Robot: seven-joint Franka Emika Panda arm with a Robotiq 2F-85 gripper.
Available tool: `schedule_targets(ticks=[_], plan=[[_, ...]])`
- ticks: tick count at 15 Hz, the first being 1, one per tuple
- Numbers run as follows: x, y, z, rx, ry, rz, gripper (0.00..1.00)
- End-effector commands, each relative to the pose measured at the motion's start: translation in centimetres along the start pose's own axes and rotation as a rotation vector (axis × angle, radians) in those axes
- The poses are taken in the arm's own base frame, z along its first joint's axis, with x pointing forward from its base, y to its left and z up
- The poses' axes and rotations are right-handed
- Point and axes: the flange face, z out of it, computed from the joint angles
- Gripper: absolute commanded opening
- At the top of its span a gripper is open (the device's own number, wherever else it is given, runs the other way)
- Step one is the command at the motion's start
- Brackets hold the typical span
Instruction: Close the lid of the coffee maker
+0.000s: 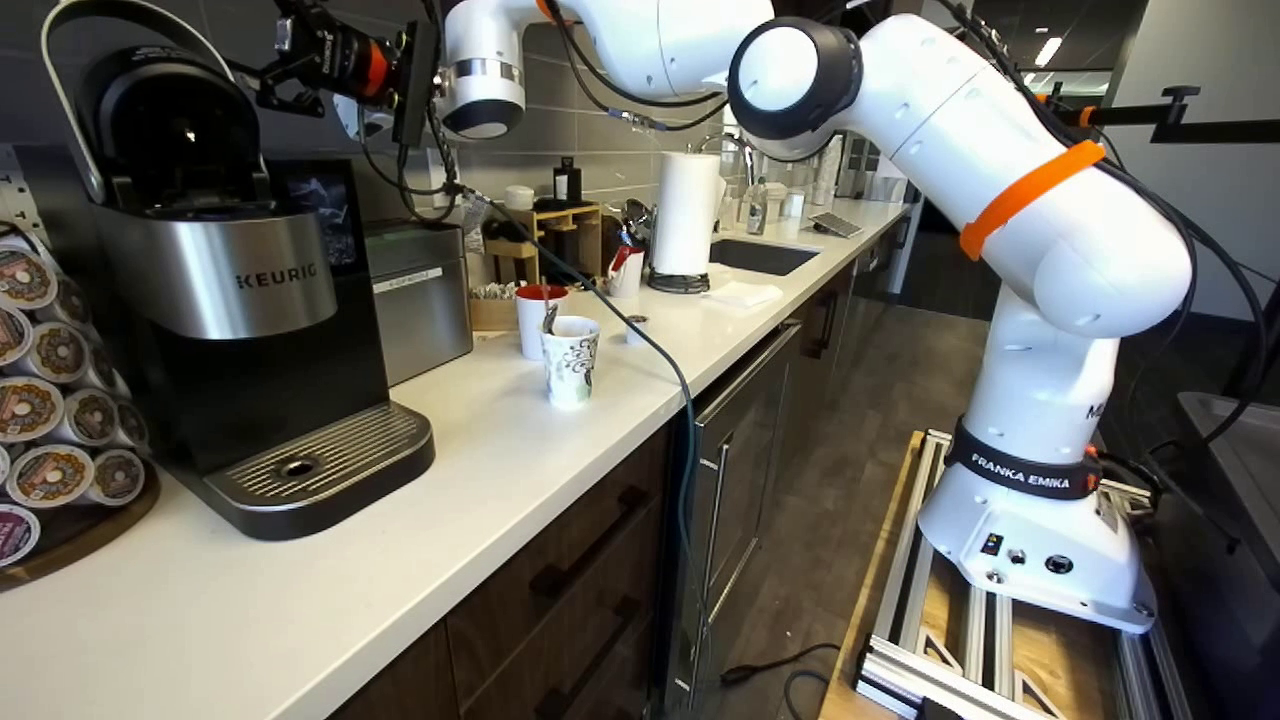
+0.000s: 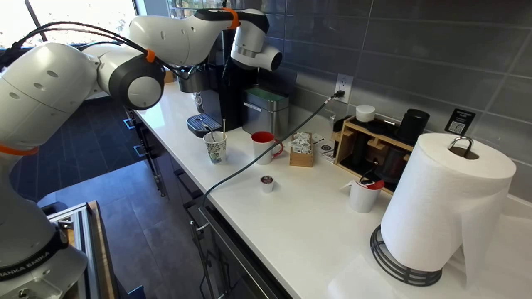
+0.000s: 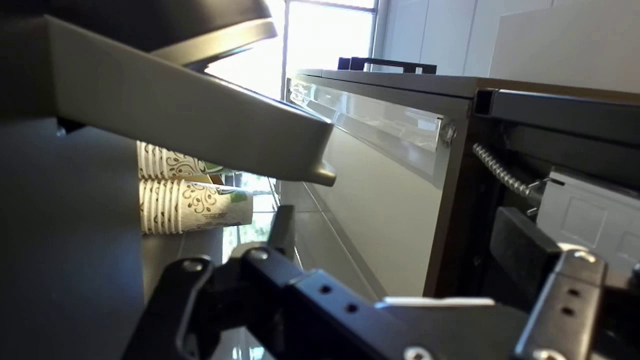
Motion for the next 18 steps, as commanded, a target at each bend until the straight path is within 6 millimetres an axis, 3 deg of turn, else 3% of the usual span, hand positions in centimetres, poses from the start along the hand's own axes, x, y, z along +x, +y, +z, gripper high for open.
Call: schedule_targets(ticks=[1,2,6,10,13,18], plan=[[-0.3,-0.4,-1.1,0.018,0.013,-0.058,1.00],[0.1,-0.2,-0.2,0.003,0.004,-0.042,1.00],[0.0,-0.2,-0.3,-0.022,0.023,-0.104,1.00],[-0.1,1.7,1.1,-0.018,0.076,-0.194,1.00],[-0.1,2.9,1.0,-0.091,0.116,-0.242,1.00],[-0.2,1.0,1.2,-0.128,0.155,-0.407,1.00]])
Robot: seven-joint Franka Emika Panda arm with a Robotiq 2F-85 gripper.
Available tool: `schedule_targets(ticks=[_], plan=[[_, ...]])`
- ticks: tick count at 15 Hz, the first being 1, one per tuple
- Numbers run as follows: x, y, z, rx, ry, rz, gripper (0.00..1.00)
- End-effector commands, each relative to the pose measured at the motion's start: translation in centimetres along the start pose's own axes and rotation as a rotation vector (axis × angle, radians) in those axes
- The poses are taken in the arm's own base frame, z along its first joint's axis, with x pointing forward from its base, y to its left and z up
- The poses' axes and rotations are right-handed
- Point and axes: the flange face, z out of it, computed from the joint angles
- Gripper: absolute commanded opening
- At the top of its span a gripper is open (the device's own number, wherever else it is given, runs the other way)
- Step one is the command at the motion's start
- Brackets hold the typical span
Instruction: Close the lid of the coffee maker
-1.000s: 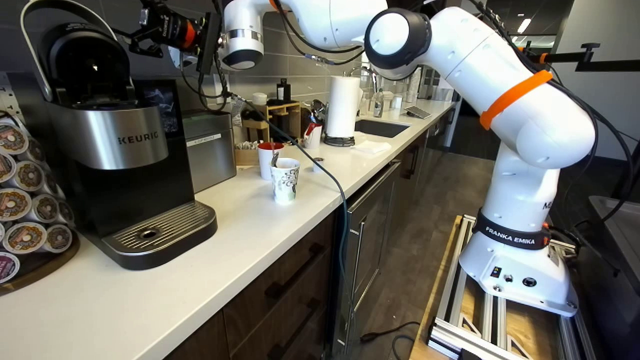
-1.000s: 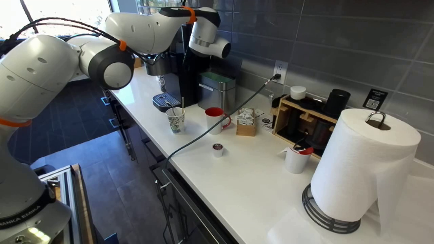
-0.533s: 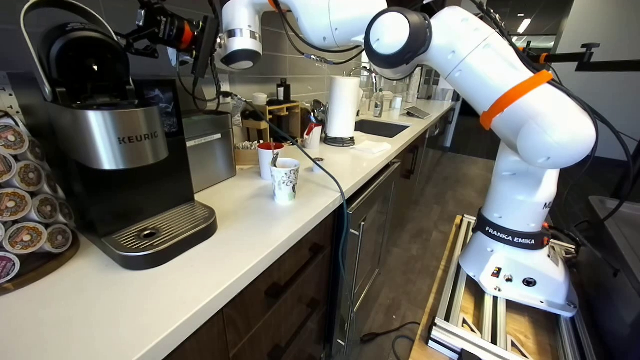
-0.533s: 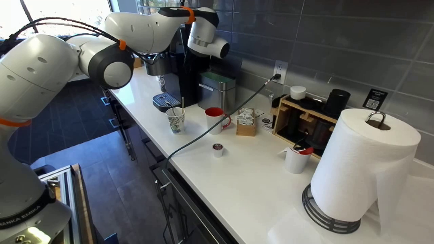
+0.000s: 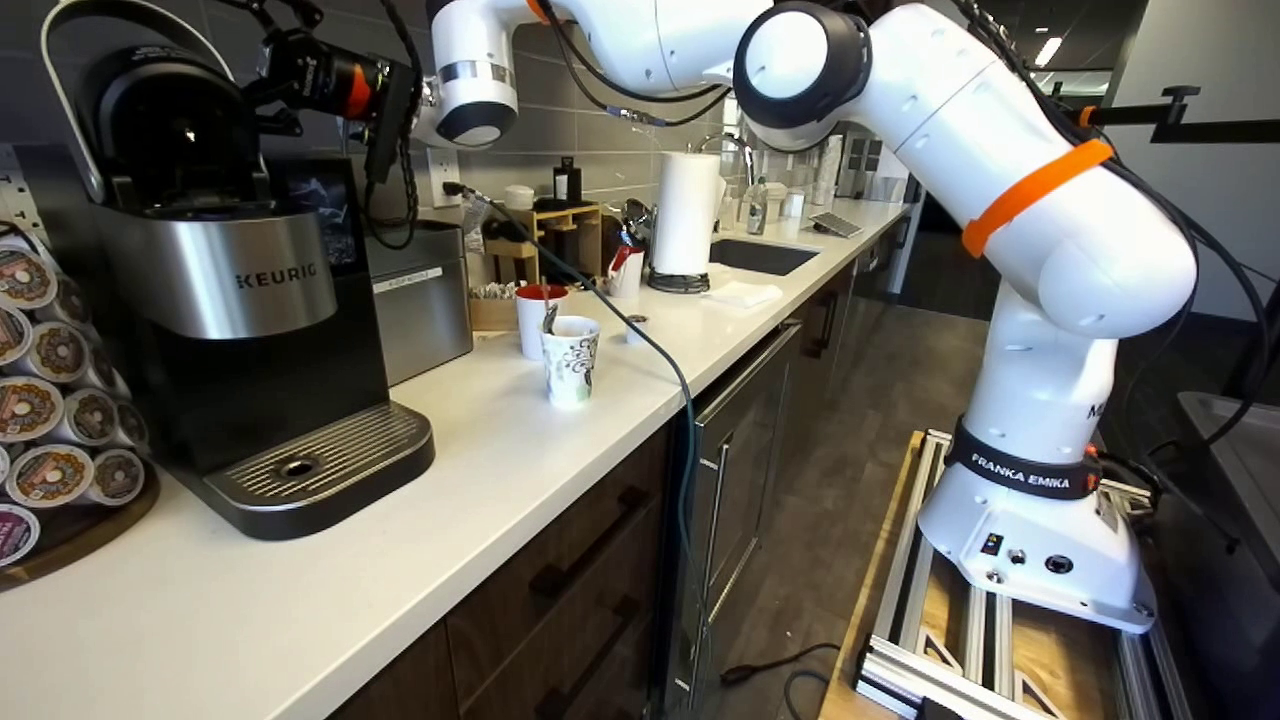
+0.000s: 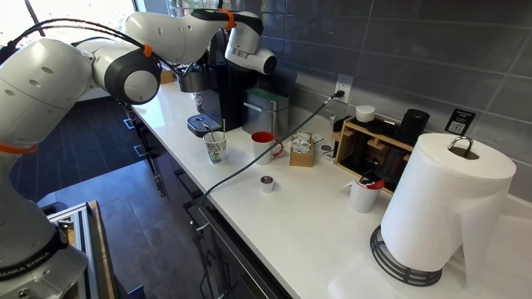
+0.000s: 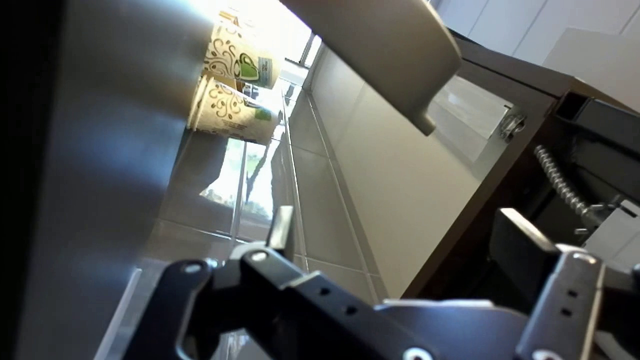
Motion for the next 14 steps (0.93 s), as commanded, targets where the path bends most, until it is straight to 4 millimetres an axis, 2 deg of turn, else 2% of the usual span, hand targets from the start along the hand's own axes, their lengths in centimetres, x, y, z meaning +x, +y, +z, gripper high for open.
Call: schedule_targets(ticks=[1,5,11,14], plan=[[-0.5,-1.8,0.5,-0.027,0.015,-0.087,1.00],[-1.3,-3.0,0.5,-0.027,-0.083,-0.110,1.00],[-2.8,-3.6,-1.0,0.026,-0.163,-0.097,1.00],[-3.4,-4.6,-2.0,0.097,-0.208,-0.087,1.00]])
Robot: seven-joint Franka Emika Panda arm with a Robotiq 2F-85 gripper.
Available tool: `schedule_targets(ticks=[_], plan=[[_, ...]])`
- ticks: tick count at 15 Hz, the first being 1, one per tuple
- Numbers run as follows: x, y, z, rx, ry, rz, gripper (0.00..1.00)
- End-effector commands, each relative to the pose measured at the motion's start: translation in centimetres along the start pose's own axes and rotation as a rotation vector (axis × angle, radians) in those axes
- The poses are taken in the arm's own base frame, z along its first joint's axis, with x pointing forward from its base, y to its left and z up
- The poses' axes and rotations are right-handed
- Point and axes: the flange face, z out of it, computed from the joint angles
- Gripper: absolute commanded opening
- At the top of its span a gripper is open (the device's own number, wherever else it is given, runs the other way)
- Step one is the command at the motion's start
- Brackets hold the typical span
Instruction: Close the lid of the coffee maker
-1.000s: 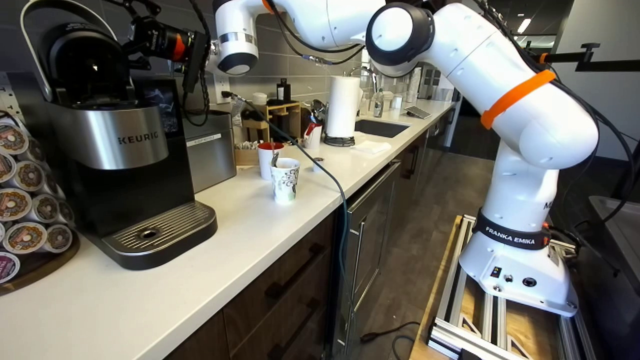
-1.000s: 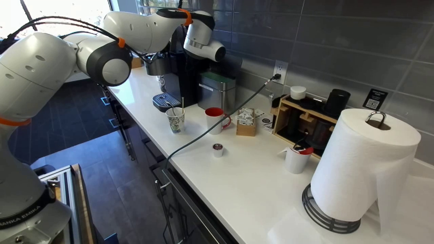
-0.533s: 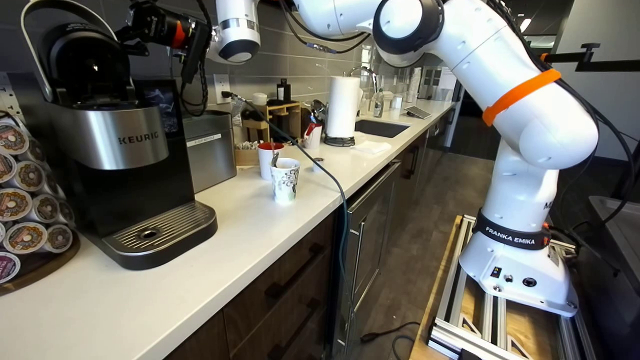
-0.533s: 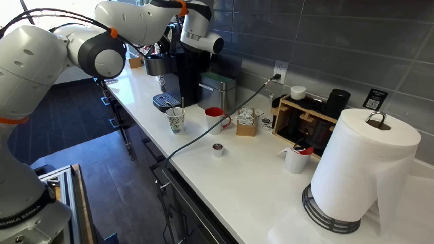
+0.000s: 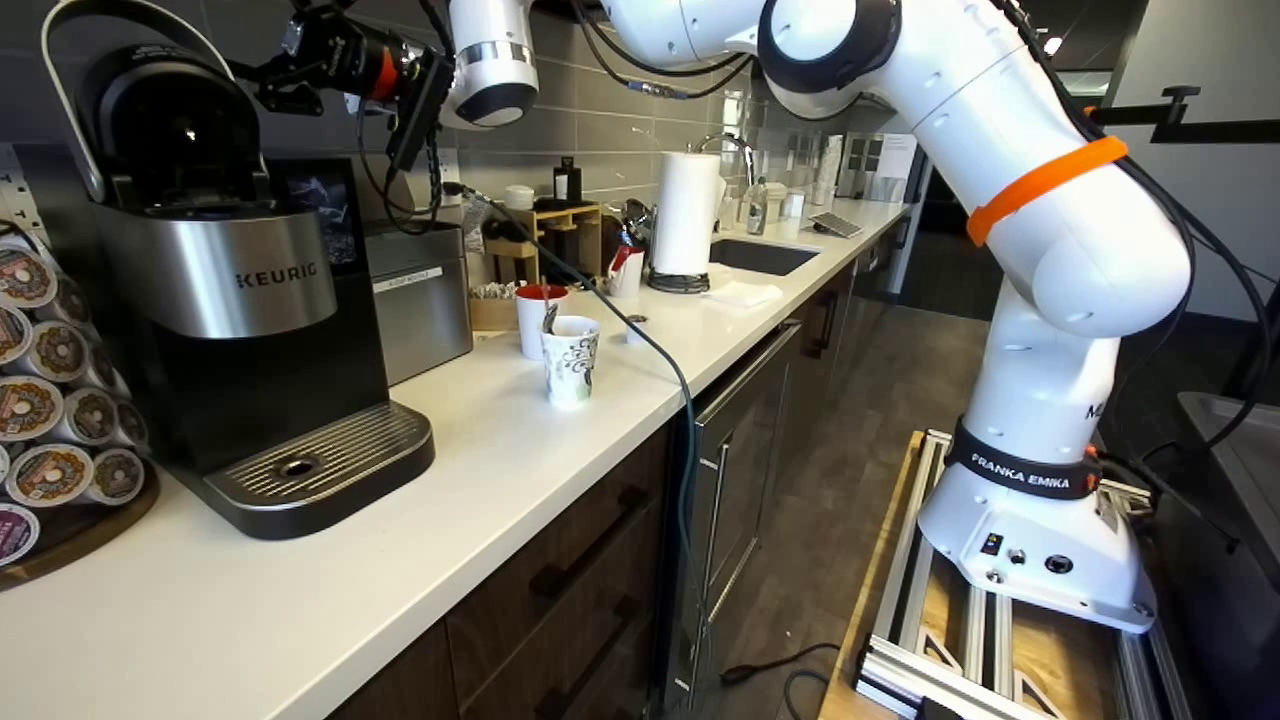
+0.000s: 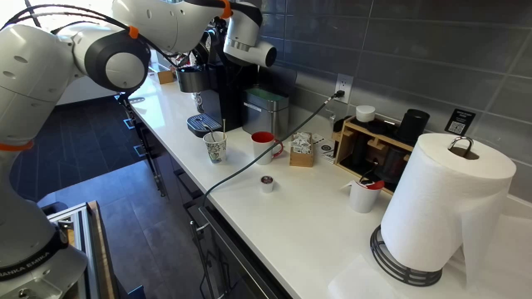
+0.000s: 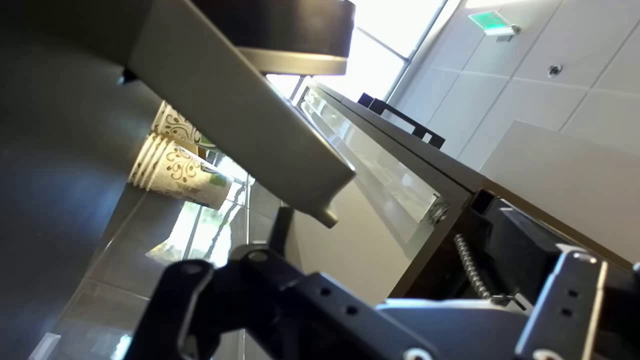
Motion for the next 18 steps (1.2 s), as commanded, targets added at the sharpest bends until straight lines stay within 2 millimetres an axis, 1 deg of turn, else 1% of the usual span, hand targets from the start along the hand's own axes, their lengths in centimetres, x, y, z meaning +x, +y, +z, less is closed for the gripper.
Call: schedule_targets(ticks=[1,3,5,9,10,11,16,17,18], plan=[[-1.5,-1.7,-1.0,0.060,-0.054,-0.006,1.00],[-1.8,-2.3,-1.2,0.066,-0.075,-0.016,1.00],[-1.6,-2.6,-1.7,0.015,-0.063,-0.056,1.00],[-1.6,-3.2,-2.1,-0.033,-0.027,-0.124,1.00],[-1.6,-3.2,-2.4,-0.033,-0.021,-0.066,1.00],[-0.8,-3.0,-2.1,0.001,-0.044,-0.101,1.00],[-1.2,-3.0,-2.5,-0.009,-0.042,-0.085,1.00],[-1.4,-3.1,-2.5,0.013,-0.048,-0.086,1.00],[-1.7,-3.3,-2.8,0.029,-0.051,-0.130,1.00]])
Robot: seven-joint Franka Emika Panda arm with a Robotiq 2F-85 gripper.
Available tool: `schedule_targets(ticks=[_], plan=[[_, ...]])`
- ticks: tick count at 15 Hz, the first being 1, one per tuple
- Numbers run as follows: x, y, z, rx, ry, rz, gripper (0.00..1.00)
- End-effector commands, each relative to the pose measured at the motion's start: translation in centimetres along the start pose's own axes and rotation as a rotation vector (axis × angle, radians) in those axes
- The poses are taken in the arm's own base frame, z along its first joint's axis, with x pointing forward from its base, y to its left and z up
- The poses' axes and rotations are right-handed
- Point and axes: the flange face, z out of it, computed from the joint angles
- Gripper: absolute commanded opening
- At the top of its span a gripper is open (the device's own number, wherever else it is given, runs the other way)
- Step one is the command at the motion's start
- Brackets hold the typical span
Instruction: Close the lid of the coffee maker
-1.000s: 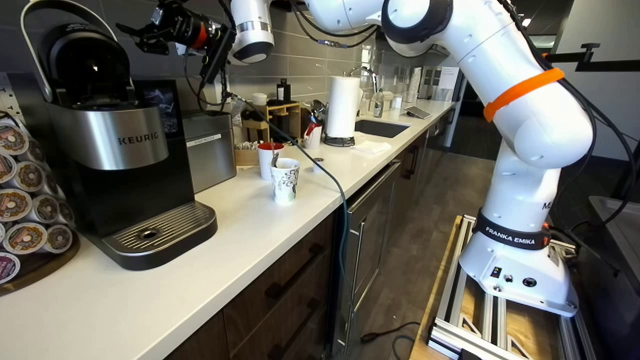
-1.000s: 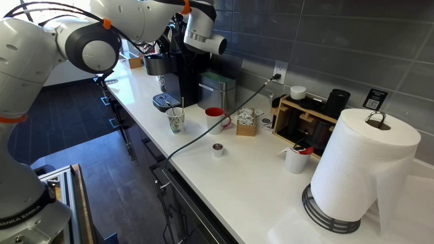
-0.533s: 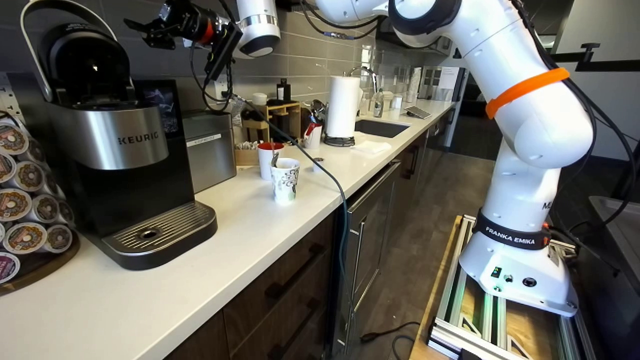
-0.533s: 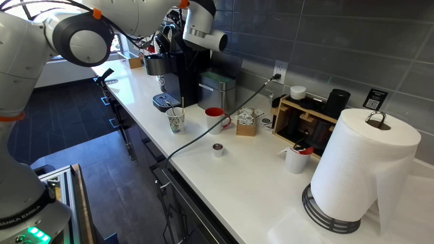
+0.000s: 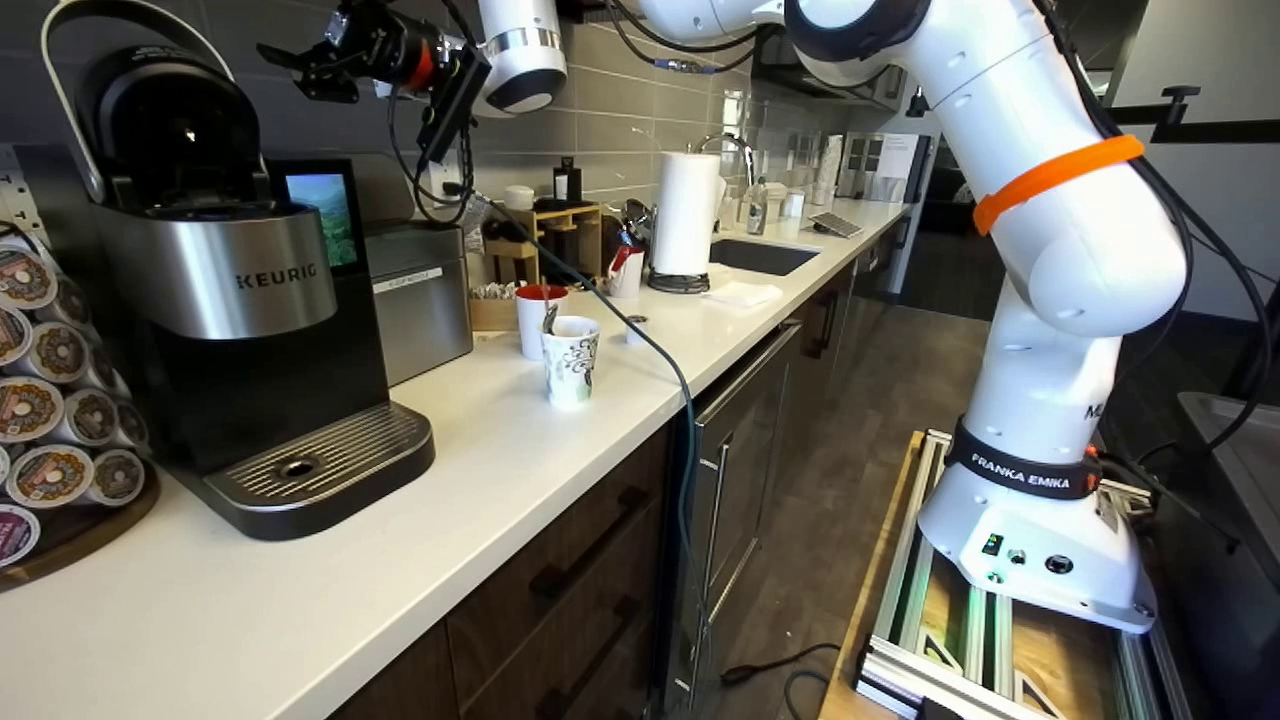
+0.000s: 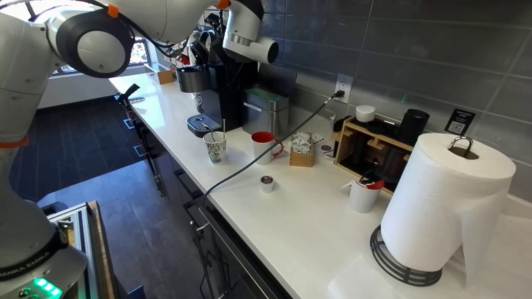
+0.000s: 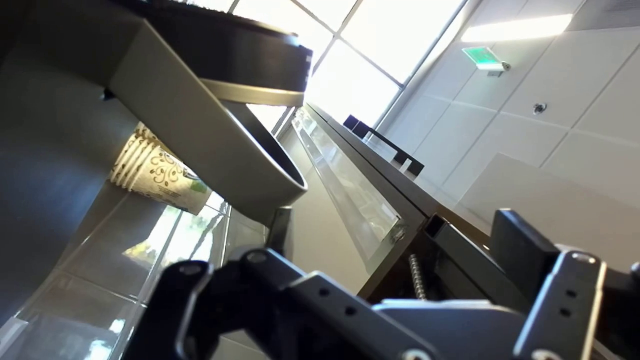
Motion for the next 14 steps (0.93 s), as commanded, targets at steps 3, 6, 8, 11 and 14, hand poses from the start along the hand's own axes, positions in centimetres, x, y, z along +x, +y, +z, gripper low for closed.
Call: schedule_targets(ticks=[3,6,8,11,14], plan=[[-1.4,-1.3,-1.8,0.075,-0.018,-0.147,1.00],[-3.8,-1.6,-3.2,0.044,-0.057,-0.231,1.00],[-5.8,-1.8,-3.3,0.003,-0.073,-0.304,1.00],[-8.3,-2.3,-2.2,-0.013,-0.046,-0.395,1.00],[-10.8,-3.8,-0.6,-0.041,-0.031,-0.440,1.00]])
